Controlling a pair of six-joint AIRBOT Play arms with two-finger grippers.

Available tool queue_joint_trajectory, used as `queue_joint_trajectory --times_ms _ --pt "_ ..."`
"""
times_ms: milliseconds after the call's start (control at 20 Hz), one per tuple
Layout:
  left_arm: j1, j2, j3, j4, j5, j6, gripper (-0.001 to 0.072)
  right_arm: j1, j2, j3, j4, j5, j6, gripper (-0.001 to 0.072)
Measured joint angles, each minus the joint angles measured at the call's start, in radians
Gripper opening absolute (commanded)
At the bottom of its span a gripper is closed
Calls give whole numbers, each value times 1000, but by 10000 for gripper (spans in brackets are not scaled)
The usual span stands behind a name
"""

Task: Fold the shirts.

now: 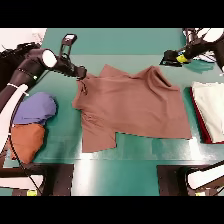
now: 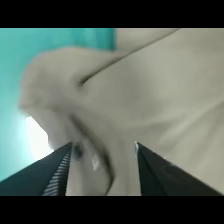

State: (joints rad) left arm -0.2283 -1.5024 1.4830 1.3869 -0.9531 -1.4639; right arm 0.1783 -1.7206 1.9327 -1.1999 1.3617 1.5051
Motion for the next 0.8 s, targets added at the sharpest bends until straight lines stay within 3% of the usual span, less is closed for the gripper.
queue_joint_trajectory --times_ms 150,350,800 --pt "60 49 -38 -3 -143 0 479 -35 92 -78 16 61 -27 369" --pt "92 150 -261 -79 -202 11 479 -79 270 -298 26 71 -44 369" --pt "104 207 -632 -375 -45 140 479 -104 566 -685 31 -21 -50 369"
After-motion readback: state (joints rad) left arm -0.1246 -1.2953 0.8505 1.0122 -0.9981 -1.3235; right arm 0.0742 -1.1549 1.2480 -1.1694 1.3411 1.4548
